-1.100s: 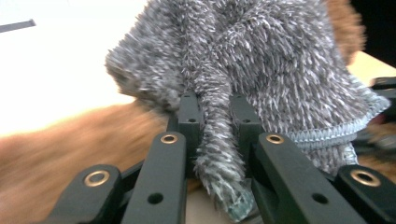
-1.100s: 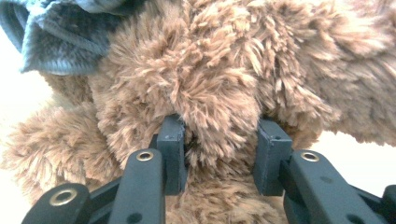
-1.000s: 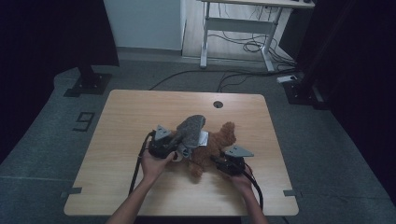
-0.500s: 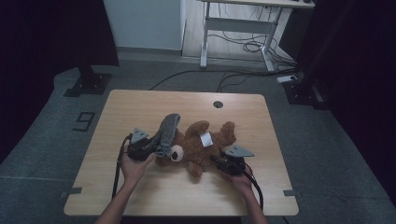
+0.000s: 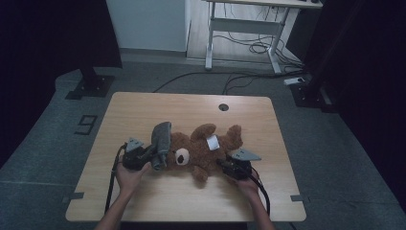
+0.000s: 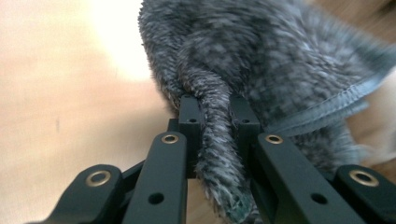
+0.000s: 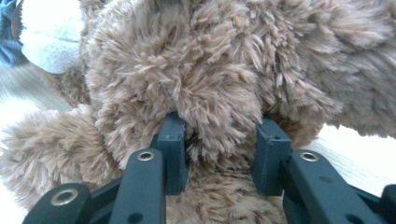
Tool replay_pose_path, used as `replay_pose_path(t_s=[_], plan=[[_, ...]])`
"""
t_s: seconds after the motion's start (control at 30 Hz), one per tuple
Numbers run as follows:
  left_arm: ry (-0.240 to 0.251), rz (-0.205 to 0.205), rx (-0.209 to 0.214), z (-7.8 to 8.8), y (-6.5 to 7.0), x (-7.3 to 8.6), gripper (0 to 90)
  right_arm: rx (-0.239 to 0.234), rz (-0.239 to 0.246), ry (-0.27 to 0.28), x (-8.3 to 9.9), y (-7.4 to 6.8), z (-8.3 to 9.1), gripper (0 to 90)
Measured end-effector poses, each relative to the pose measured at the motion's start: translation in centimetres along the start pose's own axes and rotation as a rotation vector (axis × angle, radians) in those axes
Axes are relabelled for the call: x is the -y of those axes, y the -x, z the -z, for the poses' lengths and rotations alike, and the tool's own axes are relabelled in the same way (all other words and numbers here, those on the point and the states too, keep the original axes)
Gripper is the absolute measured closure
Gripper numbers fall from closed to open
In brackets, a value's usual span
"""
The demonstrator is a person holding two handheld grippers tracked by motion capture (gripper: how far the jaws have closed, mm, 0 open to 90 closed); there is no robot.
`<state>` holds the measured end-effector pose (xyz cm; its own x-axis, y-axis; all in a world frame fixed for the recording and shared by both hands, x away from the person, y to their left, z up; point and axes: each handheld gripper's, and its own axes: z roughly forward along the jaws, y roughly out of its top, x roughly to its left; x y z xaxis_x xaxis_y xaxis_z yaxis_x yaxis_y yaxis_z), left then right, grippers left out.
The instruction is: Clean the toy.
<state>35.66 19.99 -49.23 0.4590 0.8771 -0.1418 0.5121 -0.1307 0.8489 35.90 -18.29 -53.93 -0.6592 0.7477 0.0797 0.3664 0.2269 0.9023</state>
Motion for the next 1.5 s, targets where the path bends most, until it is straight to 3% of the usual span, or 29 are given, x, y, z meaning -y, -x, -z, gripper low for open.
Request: replay_pose_path(t_s=[0.1, 0.13, 0.17, 0.2, 0.23, 0.27, 0.3, 0.33, 0.37, 0.4, 0.43, 0.47, 0.5, 0.6, 0.63, 0.67, 0.77, 0.8, 0.9, 1.0, 1.03, 1.07, 1.1, 1.13, 1.17, 1.2, 1.23, 1.3, 1.5], plan=[[0.044, -0.023, 0.025, 0.9, 0.9, -1.5, 78.8, 0.001, 0.0, 0.0, 0.0, 0.0, 0.0, 62.2], [0.075, -0.048, 0.058, 1.5, 2.3, -2.9, 78.8, 0.002, 0.002, 0.001, 0.0, 0.0, 0.0, 62.2], [0.075, -0.048, 0.058, 1.5, 2.3, -2.9, 78.8, 0.002, 0.002, 0.001, 0.0, 0.0, 0.0, 62.2], [0.095, -0.084, 0.092, 1.5, 4.2, -4.2, 78.9, 0.002, 0.002, 0.001, 0.0, -0.1, 0.0, 62.2], [0.095, -0.084, 0.092, 1.5, 4.2, -4.2, 78.9, 0.002, 0.003, 0.001, 0.0, -0.1, 0.0, 62.2], [0.101, -0.114, 0.122, 1.1, 5.9, -4.9, 78.9, 0.002, 0.003, 0.001, 0.0, -0.1, 0.0, 62.2], [0.101, -0.114, 0.122, 1.1, 5.9, -4.9, 78.9, 0.002, 0.003, 0.001, 0.0, -0.1, 0.0, 62.2], [0.097, -0.145, 0.159, 0.2, 8.0, -5.6, 78.9, 0.002, 0.002, 0.001, 0.0, -0.1, 0.0, 62.2], [0.097, -0.145, 0.159, 0.2, 8.0, -5.6, 78.9, 0.002, 0.002, 0.001, 0.0, -0.1, 0.0, 62.2], [0.082, -0.179, 0.195, -1.3, 10.6, -6.1, 78.9, 0.001, 0.001, 0.001, 0.0, -0.1, 0.0, 62.2], [0.082, -0.179, 0.195, -1.3, 10.6, -6.1, 78.8, 0.001, 0.001, 0.001, 0.0, -0.1, 0.0, 62.2], [0.062, -0.215, 0.213, -2.7, 12.7, -6.4, 78.8, 0.001, 0.001, 0.001, 0.0, 0.0, 0.0, 62.2], [0.062, -0.215, 0.213, -2.7, 12.7, -6.4, 78.8, 0.001, 0.001, 0.001, 0.0, 0.0, 0.0, 62.2], [0.019, -0.258, 0.235, -6.1, 16.3, -6.7, 78.6, 0.0, -0.001, -0.001, 0.0, -0.1, 0.0, 62.2], [0.019, -0.258, 0.235, -6.1, 16.3, -6.7, 78.5, 0.0, -0.001, -0.001, 0.0, -0.1, 0.0, 62.2], [-0.022, -0.268, 0.209, -7.9, 17.0, -6.5, 78.5, 0.001, -0.002, 0.001, 0.1, -0.1, 0.1, 62.2], [-0.045, -0.267, 0.192, -9.1, 16.7, -6.0, 78.6, 0.008, -0.005, -0.001, 0.1, -0.2, 0.0, 62.2], [-0.039, -0.247, 0.196, -9.2, 16.3, -5.8, 78.6, 0.008, -0.005, -0.001, 0.1, -0.2, 0.0, 62.2], [-0.037, -0.249, 0.176, -8.6, 15.5, -5.8, 78.6, 0.005, -0.008, 0.002, 0.2, -0.1, 0.0, 62.5], [-0.046, -0.219, 0.124, -7.5, 13.4, -5.9, 78.6, 0.003, -0.013, 0.008, 0.2, -0.1, 0.0, 62.6], [-0.046, -0.219, 0.124, -7.5, 13.4, -5.9, 78.5, 0.004, -0.013, 0.009, 0.2, -0.1, 0.0, 62.6], [-0.057, -0.192, 0.091, -7.1, 11.8, -5.7, 78.6, 0.004, -0.015, 0.008, 0.2, -0.1, 0.0, 62.6], [-0.057, -0.192, 0.091, -7.1, 11.8, -5.7, 78.6, 0.004, -0.015, 0.008, 0.2, -0.1, 0.0, 62.6], [-0.065, -0.147, 0.081, -6.6, 9.6, -5.2, 78.6, 0.002, -0.014, 0.007, 0.2, -0.1, 0.0, 62.6], [-0.065, -0.147, 0.081, -6.6, 9.6, -5.2, 78.5, 0.002, -0.014, 0.007, 0.2, -0.1, 0.0, 62.6], [-0.052, -0.099, 0.111, -6.0, 8.1, -4.8, 78.5, -0.003, -0.019, 0.011, 0.2, -0.1, 0.0, 62.6], [-0.052, -0.099, 0.111, -6.0, 8.1, -4.8, 78.4, -0.003, -0.019, 0.011, 0.2, -0.1, 0.0, 62.6], [-0.031, -0.076, 0.117, -5.0, 6.5, -4.4, 78.4, -0.005, -0.016, 0.011, 0.2, -0.1, 0.0, 62.7], [-0.01, -0.04, 0.074, -3.0, 3.7, -4.0, 78.4, -0.008, -0.015, 0.01, 0.2, -0.1, 0.0, 62.7]])
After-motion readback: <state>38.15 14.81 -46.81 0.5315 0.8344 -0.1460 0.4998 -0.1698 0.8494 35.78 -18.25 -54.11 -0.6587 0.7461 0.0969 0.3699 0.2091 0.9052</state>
